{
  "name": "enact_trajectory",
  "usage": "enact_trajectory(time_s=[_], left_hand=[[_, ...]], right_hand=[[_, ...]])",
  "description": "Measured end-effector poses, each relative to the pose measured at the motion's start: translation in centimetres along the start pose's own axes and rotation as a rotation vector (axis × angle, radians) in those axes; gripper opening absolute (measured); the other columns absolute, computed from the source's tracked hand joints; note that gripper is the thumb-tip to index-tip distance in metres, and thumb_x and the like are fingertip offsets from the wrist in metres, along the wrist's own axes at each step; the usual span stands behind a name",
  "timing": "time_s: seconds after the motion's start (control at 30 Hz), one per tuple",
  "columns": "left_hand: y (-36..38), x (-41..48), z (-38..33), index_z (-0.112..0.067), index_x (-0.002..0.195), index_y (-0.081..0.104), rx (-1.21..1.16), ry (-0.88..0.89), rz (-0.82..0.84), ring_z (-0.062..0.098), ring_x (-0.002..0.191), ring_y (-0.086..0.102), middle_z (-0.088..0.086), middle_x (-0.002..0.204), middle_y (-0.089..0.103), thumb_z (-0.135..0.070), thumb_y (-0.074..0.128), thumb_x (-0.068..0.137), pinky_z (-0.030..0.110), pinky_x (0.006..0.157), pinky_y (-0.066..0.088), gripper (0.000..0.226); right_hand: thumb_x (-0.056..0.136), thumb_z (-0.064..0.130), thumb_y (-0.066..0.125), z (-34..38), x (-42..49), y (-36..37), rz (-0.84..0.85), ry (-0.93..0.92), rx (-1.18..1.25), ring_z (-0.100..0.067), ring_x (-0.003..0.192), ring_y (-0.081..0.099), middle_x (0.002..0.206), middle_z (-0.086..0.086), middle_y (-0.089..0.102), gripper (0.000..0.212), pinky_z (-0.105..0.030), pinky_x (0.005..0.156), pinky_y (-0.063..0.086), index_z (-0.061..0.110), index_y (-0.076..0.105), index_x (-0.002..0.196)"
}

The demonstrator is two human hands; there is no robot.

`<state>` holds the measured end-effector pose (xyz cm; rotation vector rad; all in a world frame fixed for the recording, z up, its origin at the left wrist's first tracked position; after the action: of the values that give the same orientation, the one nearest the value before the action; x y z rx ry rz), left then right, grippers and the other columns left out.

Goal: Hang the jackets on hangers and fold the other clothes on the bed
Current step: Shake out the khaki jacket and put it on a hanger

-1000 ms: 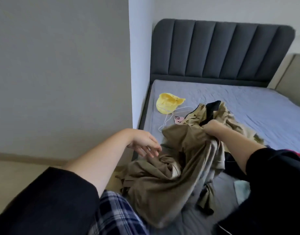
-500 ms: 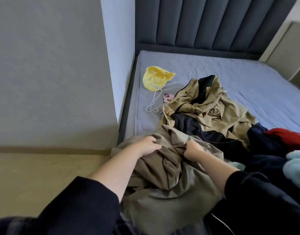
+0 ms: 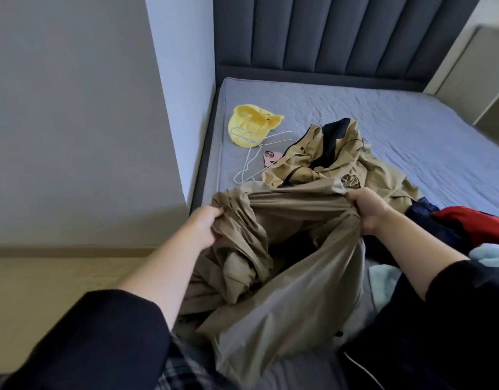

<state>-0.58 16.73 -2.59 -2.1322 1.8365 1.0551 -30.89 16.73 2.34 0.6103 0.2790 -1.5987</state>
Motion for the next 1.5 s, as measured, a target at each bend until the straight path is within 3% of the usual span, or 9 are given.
enact_trajectory(time_s=[0.13,0.33,0.57,0.73,0.87,1.07,1.17,1.3,1.5], left_hand=[[-1.7,-0.4,-3.4,-0.007,0.104,0.064,0.169,0.056,0.086,0.025,0.071,0.066,0.011,0.072,0.069,-0.023,0.052,0.097,0.033,0.074,0.056,0.021],[-4.2,1.2,-3.5,-0.019,0.143,0.035,0.625,0.353,-0.382,0.03,0.118,0.053,0.012,0.137,0.049,-0.015,0.061,0.088,0.041,0.101,0.045,0.061],[-0.8,-0.3,3.8,-0.029,0.152,0.004,1.189,0.122,-0.072,0.03,0.143,0.022,0.006,0.158,0.017,-0.069,0.067,0.063,0.047,0.114,0.026,0.117],[1.0,-1.6,7.1,-0.034,0.147,0.007,1.698,0.335,-0.118,0.036,0.131,0.034,0.01,0.15,0.022,-0.016,0.064,0.081,0.046,0.096,0.042,0.089],[-1.5,-1.0,4.5,-0.025,0.136,0.037,1.461,0.554,-0.339,0.035,0.114,0.054,0.01,0.132,0.049,0.001,0.045,0.083,0.039,0.089,0.045,0.059],[-5.9,1.2,1.0,0.003,0.113,0.058,1.053,0.363,-0.625,0.038,0.108,0.057,0.021,0.117,0.061,-0.007,0.048,0.09,0.038,0.088,0.044,0.027],[-6.5,1.9,1.2,0.01,0.114,0.058,0.907,0.245,-0.564,0.04,0.112,0.056,0.027,0.12,0.059,-0.006,0.044,0.093,0.04,0.093,0.044,0.03],[-5.7,1.7,2.0,-0.001,0.103,0.064,0.643,0.278,-0.423,0.031,0.098,0.06,0.019,0.1,0.065,-0.004,0.042,0.093,0.03,0.075,0.04,0.024],[-5.7,0.9,1.2,-0.009,0.115,0.061,0.362,0.145,-0.365,0.028,0.101,0.06,0.01,0.107,0.062,-0.049,0.039,0.099,0.033,0.089,0.047,0.048]], right_hand=[[0.064,0.0,0.036,0.7,-0.3,0.2,0.086,-0.044,-0.088,-0.034,0.072,0.065,0.078,-0.019,0.063,0.042,-0.04,0.066,0.057,-0.002,0.072,0.086],[0.085,0.01,0.051,-1.3,2.8,-1.4,-0.589,-0.421,-0.972,-0.029,0.105,0.054,0.111,-0.011,0.055,0.03,-0.032,0.081,0.042,0.009,0.054,0.116],[0.069,0.062,0.067,-9.7,2.9,3.1,-0.238,-0.282,-1.352,-0.031,0.135,0.03,0.146,-0.008,0.03,0.091,-0.048,0.105,0.037,0.02,0.031,0.142],[0.085,0.014,0.053,-12.2,2.4,1.6,-0.214,-0.318,-1.835,-0.035,0.116,0.05,0.137,-0.011,0.033,0.065,-0.043,0.08,0.048,0.024,0.025,0.142],[0.089,0.009,0.047,-10.0,1.4,-3.9,-0.355,-0.484,-2.017,-0.026,0.094,0.061,0.114,-0.004,0.044,0.033,-0.034,0.057,0.042,0.019,0.047,0.12],[0.09,0.016,0.044,-9.6,1.8,-8.9,-0.53,-0.138,-2.033,-0.023,0.115,0.047,0.119,-0.001,0.054,0.032,-0.035,0.088,0.042,0.018,0.061,0.117],[0.088,0.023,0.048,-9.6,2.8,-6.8,-0.654,-0.387,-1.691,-0.029,0.114,0.044,0.123,-0.007,0.053,0.03,-0.039,0.091,0.038,0.011,0.061,0.111],[0.081,0.046,0.067,-10.5,3.5,-1.6,-0.317,-0.272,-1.312,-0.03,0.125,0.046,0.135,-0.007,0.048,0.076,-0.038,0.099,0.039,0.014,0.034,0.141],[0.087,0.039,0.063,-11.8,3.8,1.2,0.111,0.094,-1.422,-0.027,0.098,0.063,0.093,-0.004,0.064,0.029,-0.029,0.08,0.045,0.011,0.066,0.094]])
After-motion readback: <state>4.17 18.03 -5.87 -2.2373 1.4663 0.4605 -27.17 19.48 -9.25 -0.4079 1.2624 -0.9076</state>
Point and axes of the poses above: each hand's wrist, its own x-axis towards the middle knuckle, its own y-axis out of the palm, z = x × y, the point moved 1 cm from there along x, towards the middle knuckle
